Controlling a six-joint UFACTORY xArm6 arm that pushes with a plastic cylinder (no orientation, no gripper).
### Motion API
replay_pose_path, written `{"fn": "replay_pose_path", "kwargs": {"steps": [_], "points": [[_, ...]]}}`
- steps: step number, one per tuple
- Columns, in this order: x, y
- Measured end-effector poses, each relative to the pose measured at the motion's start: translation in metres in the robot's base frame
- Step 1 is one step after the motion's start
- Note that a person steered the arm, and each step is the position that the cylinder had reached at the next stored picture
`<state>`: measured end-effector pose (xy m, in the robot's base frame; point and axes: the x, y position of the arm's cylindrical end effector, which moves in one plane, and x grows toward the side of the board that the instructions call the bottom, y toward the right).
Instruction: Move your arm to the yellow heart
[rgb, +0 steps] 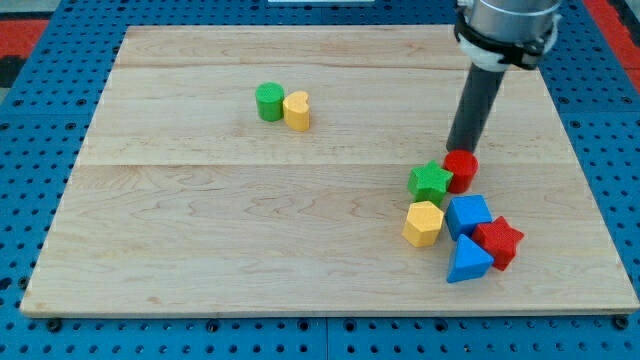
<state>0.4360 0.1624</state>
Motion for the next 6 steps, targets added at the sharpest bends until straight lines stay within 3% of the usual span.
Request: {"fn": "replay_pose_path", "kwargs": {"steps": [1,3,5,6], "points": [[0.005,0.004],[-0.071,0.014],[-0.150,-0.085],[-0.135,-0.154]]}}
